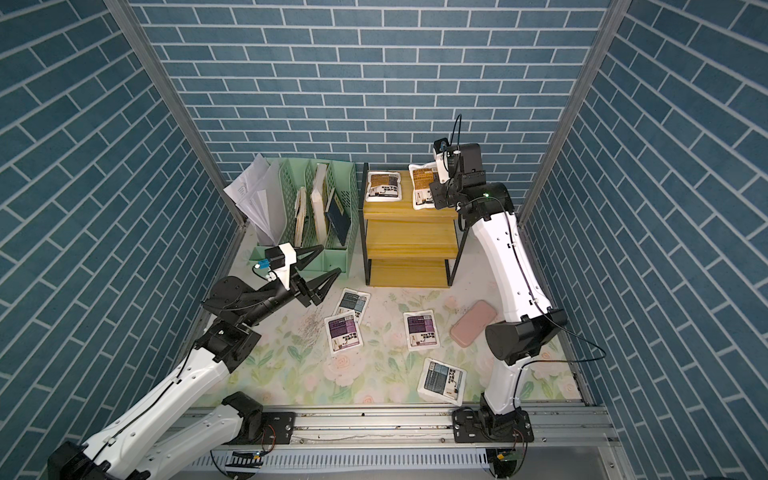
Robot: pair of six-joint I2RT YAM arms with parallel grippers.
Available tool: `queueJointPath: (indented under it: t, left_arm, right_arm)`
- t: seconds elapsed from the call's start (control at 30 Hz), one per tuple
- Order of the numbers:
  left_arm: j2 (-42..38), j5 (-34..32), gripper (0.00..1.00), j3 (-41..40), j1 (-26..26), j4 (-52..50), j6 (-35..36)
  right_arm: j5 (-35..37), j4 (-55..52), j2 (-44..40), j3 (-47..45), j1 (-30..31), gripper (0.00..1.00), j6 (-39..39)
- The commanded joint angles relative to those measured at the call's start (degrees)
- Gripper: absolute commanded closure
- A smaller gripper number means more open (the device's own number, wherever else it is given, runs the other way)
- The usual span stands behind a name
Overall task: Place the bagged coffee beans on the shelf by color
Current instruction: Place the bagged coffee beans on the shelf.
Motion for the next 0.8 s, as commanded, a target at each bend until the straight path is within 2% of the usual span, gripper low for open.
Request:
queueJointPath:
  t: [0.0, 0.3, 0.4, 0.7, 0.77]
  left_arm:
    - [-0.9, -0.8, 0.19, -0.9, -0.4, -1.0, 2.3]
    - [-1.8, -1.4, 0.19, -1.5, -0.3, -2.9, 3.1]
    - [-2.3, -1.8, 0.19, -1.7, -0.3, -3.7, 3.8]
    - [-3.7, -2.8, 0.19, -2.0, -0.3, -5.1, 4.5]
    - [-3.9, -3.2, 0.19, -2.1, -0.3, -5.3, 4.4]
  right_arm:
    - [0.8, 2.1, 1.9, 3.2, -0.2, 1.00, -2.4]
    - [5.9, 3.6, 4.6, 4.3, -0.3, 1.00, -2.9]
    - [6.3, 3.6, 4.3, 4.4, -0.2, 0.91, -2.9]
    - [6.2, 3.0, 4.4, 7.0, -0.2, 0.81, -2.2]
    - [4.3, 2.6, 3.9, 8.7, -0.2, 0.69, 0.2]
